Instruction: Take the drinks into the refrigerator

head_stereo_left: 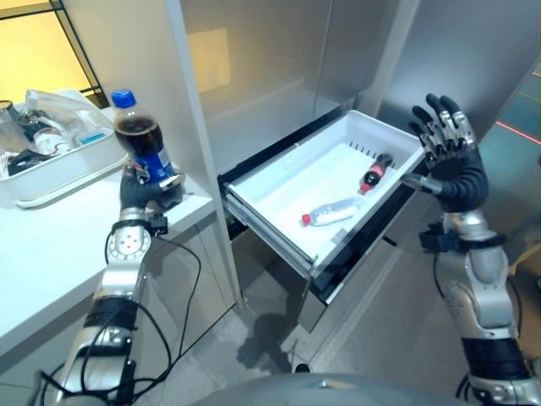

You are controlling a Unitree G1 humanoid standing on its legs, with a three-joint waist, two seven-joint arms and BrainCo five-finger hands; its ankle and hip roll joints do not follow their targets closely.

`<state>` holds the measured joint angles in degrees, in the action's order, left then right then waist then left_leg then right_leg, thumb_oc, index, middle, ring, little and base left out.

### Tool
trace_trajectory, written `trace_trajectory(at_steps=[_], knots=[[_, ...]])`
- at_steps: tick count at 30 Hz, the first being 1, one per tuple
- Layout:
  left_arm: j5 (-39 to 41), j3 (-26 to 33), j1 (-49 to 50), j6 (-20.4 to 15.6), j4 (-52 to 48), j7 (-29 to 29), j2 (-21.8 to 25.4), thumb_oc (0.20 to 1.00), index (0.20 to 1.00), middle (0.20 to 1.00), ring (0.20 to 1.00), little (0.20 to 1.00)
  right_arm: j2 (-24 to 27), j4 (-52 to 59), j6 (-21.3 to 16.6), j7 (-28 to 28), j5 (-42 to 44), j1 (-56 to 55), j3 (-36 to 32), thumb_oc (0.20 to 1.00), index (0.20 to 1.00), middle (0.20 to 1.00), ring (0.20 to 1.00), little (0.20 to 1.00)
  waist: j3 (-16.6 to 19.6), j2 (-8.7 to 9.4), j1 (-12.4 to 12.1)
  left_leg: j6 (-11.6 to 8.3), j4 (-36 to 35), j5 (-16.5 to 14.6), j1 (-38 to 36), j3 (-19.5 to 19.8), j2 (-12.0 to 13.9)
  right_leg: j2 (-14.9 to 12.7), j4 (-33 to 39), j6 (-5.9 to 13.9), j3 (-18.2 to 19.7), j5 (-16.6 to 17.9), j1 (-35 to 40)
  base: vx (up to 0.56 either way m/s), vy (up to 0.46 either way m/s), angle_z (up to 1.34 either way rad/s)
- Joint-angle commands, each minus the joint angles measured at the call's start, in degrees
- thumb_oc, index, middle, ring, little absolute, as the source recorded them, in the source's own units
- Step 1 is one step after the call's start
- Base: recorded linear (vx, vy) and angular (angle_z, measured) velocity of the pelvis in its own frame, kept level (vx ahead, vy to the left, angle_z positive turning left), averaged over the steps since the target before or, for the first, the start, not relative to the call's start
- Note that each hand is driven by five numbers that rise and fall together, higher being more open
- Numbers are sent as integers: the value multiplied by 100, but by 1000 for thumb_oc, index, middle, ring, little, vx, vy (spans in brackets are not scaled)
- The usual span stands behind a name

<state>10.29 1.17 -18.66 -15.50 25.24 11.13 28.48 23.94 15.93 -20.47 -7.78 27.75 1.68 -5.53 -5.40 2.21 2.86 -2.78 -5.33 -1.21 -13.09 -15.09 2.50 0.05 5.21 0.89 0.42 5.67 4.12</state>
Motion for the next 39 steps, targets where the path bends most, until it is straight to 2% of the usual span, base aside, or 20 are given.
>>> trace_trajectory(at_steps=[1, 8, 9, 10, 11, 12, 20, 33, 36, 39], knots=[[99, -303, -1006, -209, 396, -60, 166, 1000, 1000, 1000, 1000, 1000, 214, 633, -124, -32, 246, 179, -64, 1000, 1000, 1000, 1000, 1000, -101, -49, 140, 109, 33, -508, -195, 257, -111, -204, -558, 561, -232, -438, 136, 0, 0, 0], [472, -646, -1417, -103, 703, -202, -76, 1000, 1000, 1000, 1000, 1000, 161, 691, -52, -62, 199, 136, 83, 1000, 1000, 1000, 1000, 1000, -89, -57, 183, 109, 33, -509, -160, 299, -124, -209, -519, 563, -238, -400, 135, 2, -1, 0], [503, -715, -1511, -60, 756, -235, -111, 576, 576, 576, 576, 576, 134, 699, -28, -83, 203, 127, 106, 1000, 1000, 1000, 1000, 1000, -82, -55, 192, 104, 33, -512, -162, 310, -117, -211, -494, 564, -239, -394, 154, 0, 0, 0], [504, -718, -1517, -60, 760, -235, -111, 576, 576, 576, 576, 576, 132, 702, -26, -84, 204, 126, 102, 1000, 1000, 1000, 1000, 1000, -84, -54, 190, 104, 33, -512, -163, 311, -117, -211, -491, 564, -241, -393, 157, 0, 0, 0], [504, -748, -1546, -38, 773, -263, -132, 360, 360, 360, 360, 360, 125, 705, -18, -87, 201, 126, 106, 1000, 1000, 1000, 1000, 1000, -82, -52, 196, 103, 33, -513, -166, 319, -113, -211, -486, 564, -240, -390, 161, -4, -9, 4], [485, -787, -1589, -14, 781, -285, -137, 200, 200, 200, 200, 200, 116, 704, -2, -88, 197, 122, 110, 1000, 1000, 1000, 1000, 1000, -81, -48, 196, 102, 33, -511, -167, 324, -109, -212, -478, 565, -245, -384, 166, -14, -12, 5], [351, -889, -1562, 45, 793, -395, -220, 200, 200, 200, 200, 200, 52, 693, 27, -93, 161, 166, 88, 1000, 1000, 1000, 1000, 1000, -70, -19, 165, 93, 33, -494, -159, 371, -94, -206, -452, 559, -273, -365, 202, -7, -3, 2], [462, -721, -1275, -25, 468, -511, -105, 200, 200, 200, 200, 200, 47, 627, 35, -124, 110, 231, 68, 1000, 1000, 1000, 1000, 1000, -75, -10, 82, 93, 33, -453, -116, 448, -106, -254, -496, 552, -374, -342, 187, 0, 0, 0], [785, -551, -923, -123, -194, -716, -27, 200, 200, 200, 200, 200, 64, 571, 67, -147, 100, 247, 13, 1000, 1000, 1000, 1000, 1000, -85, 0, 5, 98, 33, -372, -62, 467, -122, -288, -522, 534, -414, -286, 147, -24, -4, 0], [1047, -307, -501, -210, -823, -874, 25, 200, 200, 200, 200, 200, 94, 462, 91, -128, 38, 228, -80, 1000, 1000, 1000, 1000, 1000, -65, -8, -49, 109, 33, -435, -76, 510, -124, -295, -521, 544, -425, -327, 170, -17, -2, 1]])
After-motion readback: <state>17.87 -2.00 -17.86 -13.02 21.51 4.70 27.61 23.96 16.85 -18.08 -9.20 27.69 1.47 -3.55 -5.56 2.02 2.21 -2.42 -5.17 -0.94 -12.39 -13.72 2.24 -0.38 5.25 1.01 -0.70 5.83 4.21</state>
